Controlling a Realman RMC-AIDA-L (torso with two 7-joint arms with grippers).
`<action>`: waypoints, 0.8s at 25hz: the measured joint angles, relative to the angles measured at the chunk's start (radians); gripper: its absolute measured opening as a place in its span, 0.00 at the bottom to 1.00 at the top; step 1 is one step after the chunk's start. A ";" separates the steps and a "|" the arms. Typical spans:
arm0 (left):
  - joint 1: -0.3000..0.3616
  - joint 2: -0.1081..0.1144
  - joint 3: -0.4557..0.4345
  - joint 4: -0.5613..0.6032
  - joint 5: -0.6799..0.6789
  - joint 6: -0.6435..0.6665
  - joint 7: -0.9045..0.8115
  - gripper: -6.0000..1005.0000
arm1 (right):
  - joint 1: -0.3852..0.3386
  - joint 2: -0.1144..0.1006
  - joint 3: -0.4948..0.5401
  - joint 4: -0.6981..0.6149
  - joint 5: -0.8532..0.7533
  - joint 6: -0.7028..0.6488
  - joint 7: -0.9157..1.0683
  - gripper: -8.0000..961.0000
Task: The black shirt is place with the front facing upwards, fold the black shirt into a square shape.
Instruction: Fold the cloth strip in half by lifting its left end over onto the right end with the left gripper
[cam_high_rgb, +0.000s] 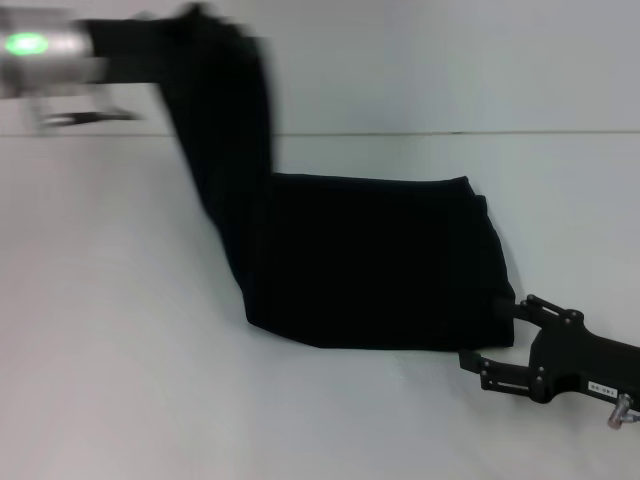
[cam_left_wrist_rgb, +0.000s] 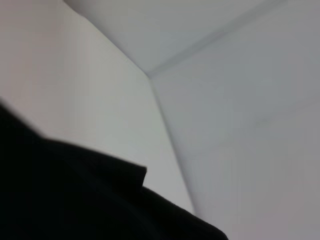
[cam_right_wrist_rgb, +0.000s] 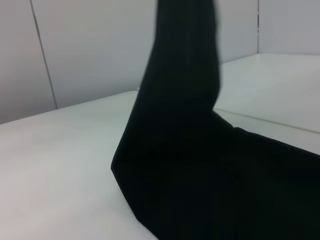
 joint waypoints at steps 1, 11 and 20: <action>-0.026 -0.025 0.022 0.000 0.000 -0.007 0.001 0.06 | -0.003 0.000 0.000 0.000 0.000 0.000 0.001 0.99; -0.065 -0.246 0.148 -0.184 -0.083 -0.174 0.178 0.07 | -0.021 0.007 0.002 0.012 -0.002 0.015 0.006 0.99; -0.034 -0.242 0.149 -0.373 -0.159 -0.218 0.323 0.08 | 0.030 0.021 0.003 0.055 0.026 0.130 0.007 0.99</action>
